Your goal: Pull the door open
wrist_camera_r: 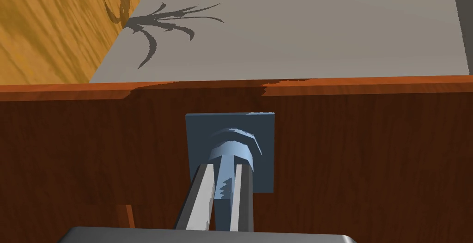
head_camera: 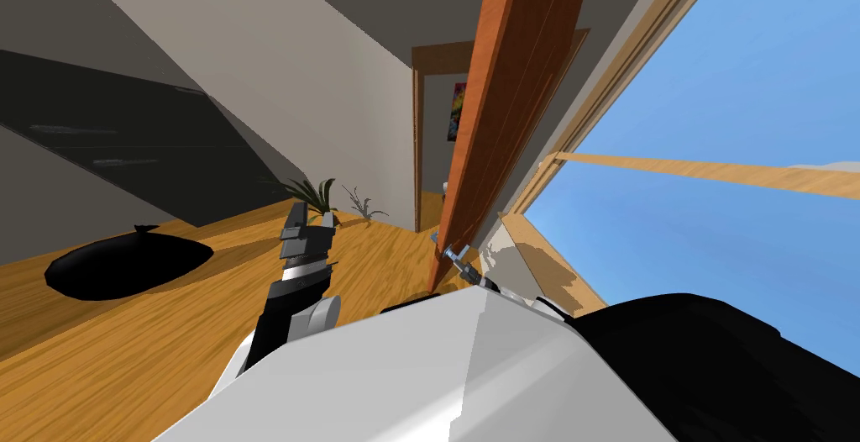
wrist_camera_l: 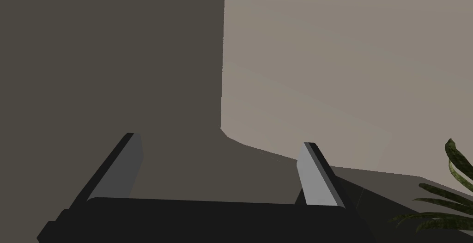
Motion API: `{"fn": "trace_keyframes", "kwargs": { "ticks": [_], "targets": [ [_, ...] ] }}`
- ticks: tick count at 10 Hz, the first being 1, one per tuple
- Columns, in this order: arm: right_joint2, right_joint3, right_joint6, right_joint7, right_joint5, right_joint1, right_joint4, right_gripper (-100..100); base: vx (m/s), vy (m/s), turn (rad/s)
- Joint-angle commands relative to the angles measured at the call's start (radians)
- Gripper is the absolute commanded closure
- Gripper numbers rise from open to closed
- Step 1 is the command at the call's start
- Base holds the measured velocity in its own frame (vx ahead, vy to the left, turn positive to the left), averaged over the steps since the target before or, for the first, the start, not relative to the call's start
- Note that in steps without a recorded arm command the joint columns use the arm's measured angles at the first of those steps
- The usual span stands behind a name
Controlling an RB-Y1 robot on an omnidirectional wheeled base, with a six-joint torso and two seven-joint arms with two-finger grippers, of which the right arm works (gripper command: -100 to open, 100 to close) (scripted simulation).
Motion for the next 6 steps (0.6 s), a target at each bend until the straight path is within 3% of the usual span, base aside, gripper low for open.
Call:
{"fn": "trace_keyframes", "kwargs": {
  "ticks": [1, 4, 6],
  "targets": [
    [0.003, 0.008, -0.031, 0.001, 0.008, 0.002, 0.020, 100, -0.018, -0.028, 0.024],
    [-0.015, 0.010, -0.072, 0.001, 0.015, 0.015, 0.041, 100, -0.036, -0.065, 0.047],
    [-0.022, 0.010, -0.084, 0.001, 0.017, 0.020, 0.048, 100, -0.055, -0.044, 0.044]
  ]
}}
